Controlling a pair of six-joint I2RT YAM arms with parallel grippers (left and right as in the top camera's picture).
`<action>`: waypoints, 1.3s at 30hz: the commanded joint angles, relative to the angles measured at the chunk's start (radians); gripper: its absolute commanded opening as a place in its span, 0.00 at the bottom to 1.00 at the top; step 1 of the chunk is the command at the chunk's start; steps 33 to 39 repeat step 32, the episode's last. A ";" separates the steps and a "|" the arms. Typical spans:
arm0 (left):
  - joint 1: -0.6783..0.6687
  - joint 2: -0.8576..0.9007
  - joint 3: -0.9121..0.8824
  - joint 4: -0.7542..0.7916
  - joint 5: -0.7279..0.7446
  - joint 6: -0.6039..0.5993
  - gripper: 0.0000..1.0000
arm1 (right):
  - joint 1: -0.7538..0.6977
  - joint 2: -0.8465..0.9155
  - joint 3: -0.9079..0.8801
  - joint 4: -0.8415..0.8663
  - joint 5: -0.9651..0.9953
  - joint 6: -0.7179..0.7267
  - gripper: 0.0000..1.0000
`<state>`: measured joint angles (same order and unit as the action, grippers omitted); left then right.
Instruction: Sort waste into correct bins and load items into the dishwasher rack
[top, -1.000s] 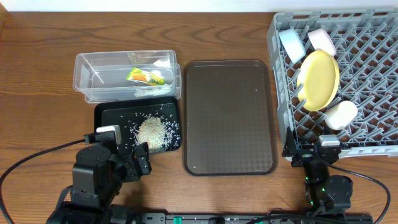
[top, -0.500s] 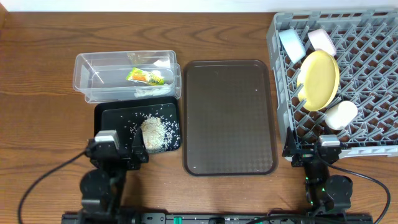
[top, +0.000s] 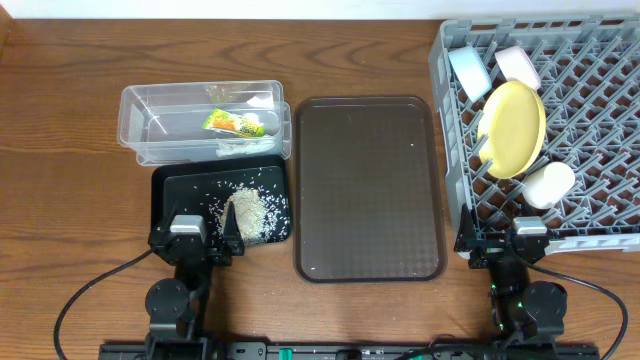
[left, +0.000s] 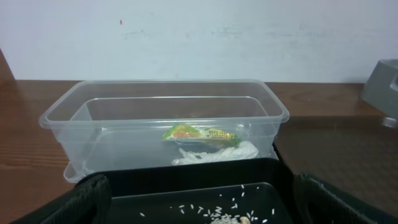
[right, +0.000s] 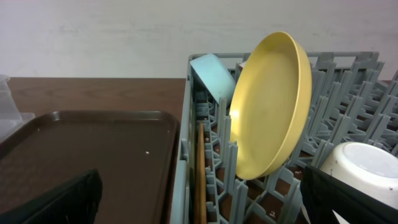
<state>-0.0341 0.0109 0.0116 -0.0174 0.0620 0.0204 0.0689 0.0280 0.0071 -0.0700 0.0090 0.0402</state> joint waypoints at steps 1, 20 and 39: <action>0.005 0.002 -0.008 -0.046 0.024 0.021 0.95 | 0.003 -0.004 -0.002 -0.003 0.010 -0.012 0.99; 0.005 0.013 -0.008 -0.046 0.024 0.021 0.95 | 0.003 -0.004 -0.002 -0.003 0.010 -0.012 0.99; 0.005 0.013 -0.008 -0.046 0.024 0.021 0.95 | 0.003 -0.004 -0.002 -0.003 0.009 -0.012 0.99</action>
